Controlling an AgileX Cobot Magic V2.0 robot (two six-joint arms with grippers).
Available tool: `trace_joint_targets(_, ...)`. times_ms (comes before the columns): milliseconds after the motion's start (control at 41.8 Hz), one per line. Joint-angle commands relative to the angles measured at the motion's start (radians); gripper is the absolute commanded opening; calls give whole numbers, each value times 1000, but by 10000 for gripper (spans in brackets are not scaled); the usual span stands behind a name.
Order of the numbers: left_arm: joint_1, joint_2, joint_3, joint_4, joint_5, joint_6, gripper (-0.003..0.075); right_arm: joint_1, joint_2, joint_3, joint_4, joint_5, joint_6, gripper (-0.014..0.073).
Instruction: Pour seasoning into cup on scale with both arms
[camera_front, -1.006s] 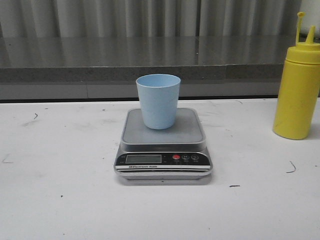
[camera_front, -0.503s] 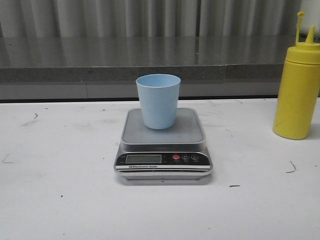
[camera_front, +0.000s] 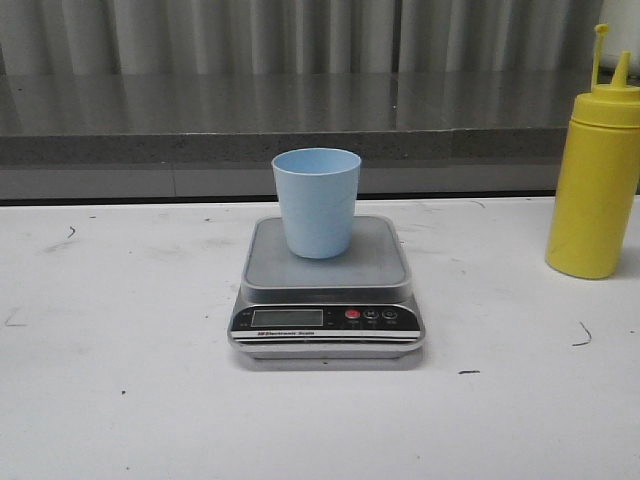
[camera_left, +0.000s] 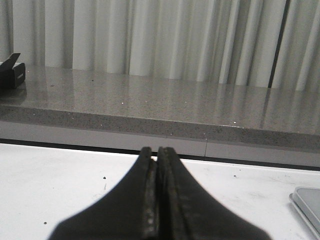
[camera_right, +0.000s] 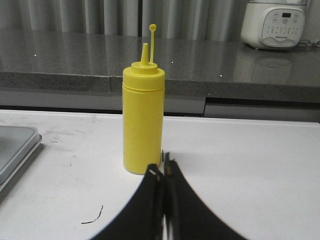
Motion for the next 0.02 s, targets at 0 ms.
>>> trace_joint_targets(0, -2, -15, 23, -8, -84, 1, -20, -6, -16, -6, -13, -79, 1, -118)
